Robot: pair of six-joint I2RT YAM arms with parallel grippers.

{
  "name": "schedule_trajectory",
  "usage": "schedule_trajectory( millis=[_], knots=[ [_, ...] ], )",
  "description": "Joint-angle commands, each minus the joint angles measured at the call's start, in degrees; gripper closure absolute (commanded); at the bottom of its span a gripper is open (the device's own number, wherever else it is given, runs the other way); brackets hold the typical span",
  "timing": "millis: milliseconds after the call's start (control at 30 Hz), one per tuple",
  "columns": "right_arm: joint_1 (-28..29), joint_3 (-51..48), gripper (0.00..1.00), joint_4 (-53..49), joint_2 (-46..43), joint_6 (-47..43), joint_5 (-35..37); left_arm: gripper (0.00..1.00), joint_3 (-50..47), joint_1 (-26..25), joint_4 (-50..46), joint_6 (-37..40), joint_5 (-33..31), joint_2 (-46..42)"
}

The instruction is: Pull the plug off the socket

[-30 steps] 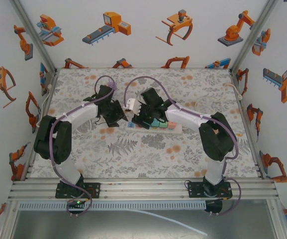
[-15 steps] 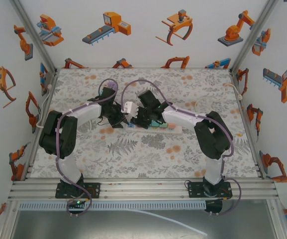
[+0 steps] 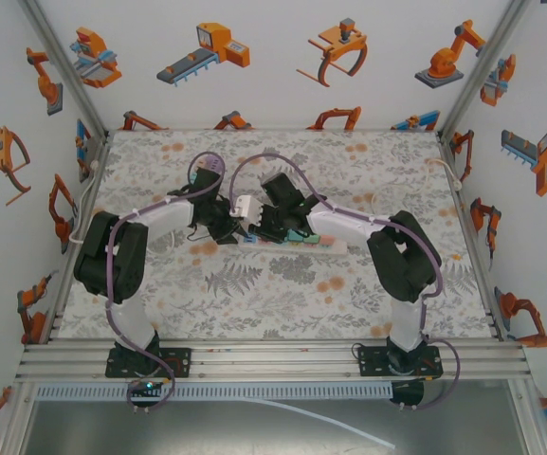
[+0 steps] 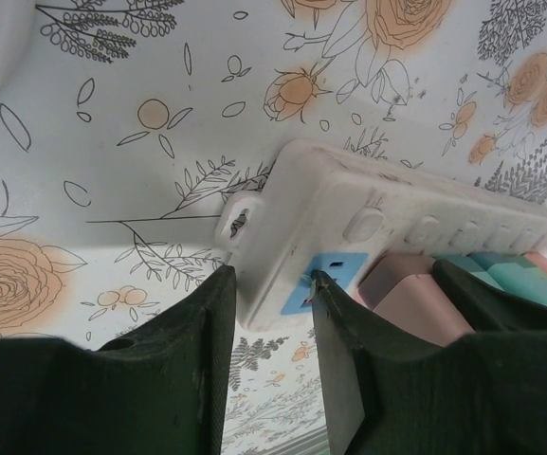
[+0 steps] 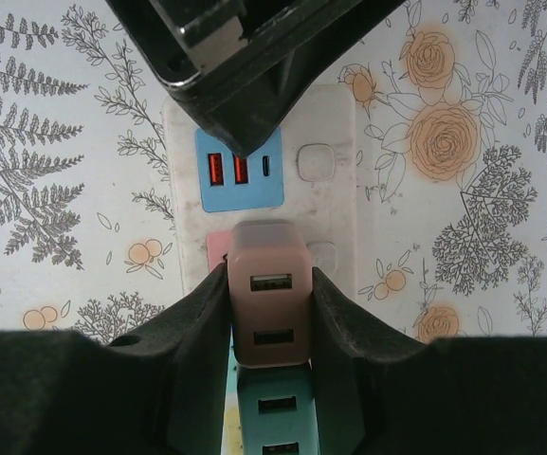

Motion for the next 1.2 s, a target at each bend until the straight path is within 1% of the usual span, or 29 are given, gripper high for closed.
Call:
schedule_trajectory(
  millis=[0,67,200,333,400,500,633,833,933,1033,1167],
  knots=[
    [2.29,0.15,0.72,2.48,-2.2,2.55,-2.16,0.63,-4.33,-1.96,-2.75,-2.43,-5.73,0.98],
    [2.76,-0.07,0.73,3.44,-2.39,2.58,-0.38,0.63,-5.43,-2.7,-1.87,-3.77,-6.24,0.79],
    [2.77,0.55,0.73,3.21,-3.01,2.68,0.38,0.63,-6.47,-4.1,-1.99,-5.4,-8.63,0.83],
    [2.83,-1.3,0.75,5.64,-4.76,2.94,0.47,0.62,-7.75,-3.75,-2.16,-6.9,-9.96,0.6],
    [2.77,-2.14,0.77,6.83,-5.66,2.86,0.47,0.62,-7.76,-3.5,-2.72,-6.98,-10.16,0.71],
    [2.78,-2.34,0.78,7.23,-6.3,2.86,0.38,0.62,-7.76,-3.56,-3.13,-7.25,-10.97,0.41],
    [2.77,-2.91,0.78,8.8,-6.98,3.99,1.08,0.62,-7.76,-3.44,-3.46,-7.44,-11.47,-0.26],
    [2.77,-3.52,0.78,12.62,-6.89,4.97,0.12,0.62,-7.76,-3.53,-3.25,-7.9,-11.33,-0.35],
    [2.77,-3.06,0.79,12.62,-6.84,5.05,0.2,0.62,-8.02,-3.57,-3.23,-7.79,-11.31,-0.93],
    [2.72,-3.23,0.79,13.51,-8.34,6.19,0.74,0.59,-8.29,-3.49,-3.11,-6.69,-11.9,-2.71],
    [2.77,-3.41,0.79,15.15,-11.92,11.72,5.48,0.55,-6.55,-2.75,-4.34,-2.87,-12.9,-6.81]
  ],
)
